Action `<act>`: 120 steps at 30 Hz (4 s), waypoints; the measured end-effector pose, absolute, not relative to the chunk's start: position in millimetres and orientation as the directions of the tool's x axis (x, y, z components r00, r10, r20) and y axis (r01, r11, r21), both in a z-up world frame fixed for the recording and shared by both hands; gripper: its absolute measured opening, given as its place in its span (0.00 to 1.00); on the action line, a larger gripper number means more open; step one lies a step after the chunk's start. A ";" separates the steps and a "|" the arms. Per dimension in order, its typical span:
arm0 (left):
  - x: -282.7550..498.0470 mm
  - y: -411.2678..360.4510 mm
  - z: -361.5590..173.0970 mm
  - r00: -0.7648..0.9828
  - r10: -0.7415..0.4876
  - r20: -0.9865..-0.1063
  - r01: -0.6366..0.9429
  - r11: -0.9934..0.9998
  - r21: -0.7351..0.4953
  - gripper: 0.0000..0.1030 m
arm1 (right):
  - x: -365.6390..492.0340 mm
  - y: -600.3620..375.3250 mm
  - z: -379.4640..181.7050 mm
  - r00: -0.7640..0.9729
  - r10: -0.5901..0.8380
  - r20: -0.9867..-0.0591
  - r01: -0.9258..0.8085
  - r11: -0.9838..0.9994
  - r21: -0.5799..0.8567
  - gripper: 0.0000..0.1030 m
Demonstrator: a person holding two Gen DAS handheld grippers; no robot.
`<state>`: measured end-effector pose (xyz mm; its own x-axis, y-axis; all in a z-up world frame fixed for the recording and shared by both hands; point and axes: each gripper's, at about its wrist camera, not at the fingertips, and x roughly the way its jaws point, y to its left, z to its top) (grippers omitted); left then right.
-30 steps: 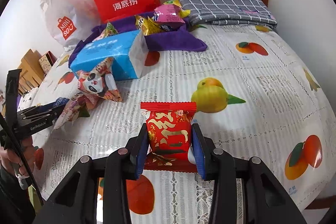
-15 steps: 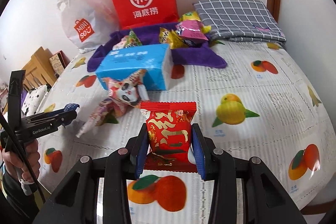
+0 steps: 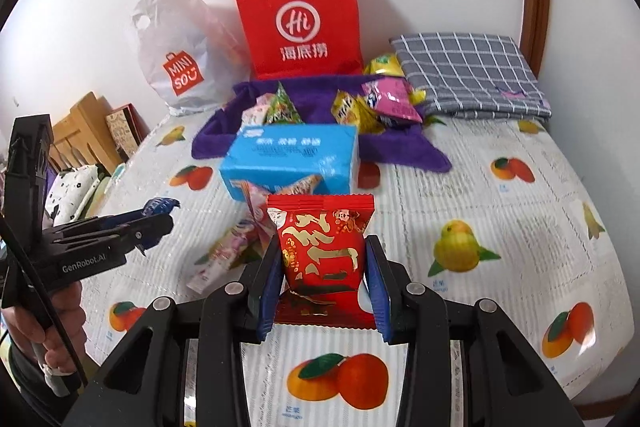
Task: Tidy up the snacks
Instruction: 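Lift both held packets and carry them toward the purple towel, then lower both packets onto the purple towel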
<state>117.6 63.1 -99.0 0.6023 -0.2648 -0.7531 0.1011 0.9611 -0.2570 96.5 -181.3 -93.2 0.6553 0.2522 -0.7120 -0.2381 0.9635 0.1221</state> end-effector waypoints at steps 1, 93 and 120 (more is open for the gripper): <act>117.8 61.7 -96.1 0.605 -0.265 -0.751 0.104 0.961 -0.255 0.40 | 97.0 -180.6 -90.3 0.660 0.247 -0.709 -0.235 0.965 0.118 0.38; 256.0 29.6 -42.1 0.648 -0.265 -0.714 0.160 0.964 -0.213 0.40 | 271.9 -165.7 -42.5 0.719 0.246 -0.650 -0.227 0.967 0.115 0.38; 325.9 95.2 -76.2 0.617 -0.208 -0.759 0.027 0.970 -0.243 0.40 | 377.0 -147.3 -63.8 0.625 0.362 -0.692 -0.298 0.930 0.217 0.38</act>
<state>325.9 95.2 -76.2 0.6173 -0.2075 -0.7588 0.0270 0.9696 -0.2432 377.0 -147.3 -63.8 0.6252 0.3617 -0.6916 -0.2981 0.9296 0.2167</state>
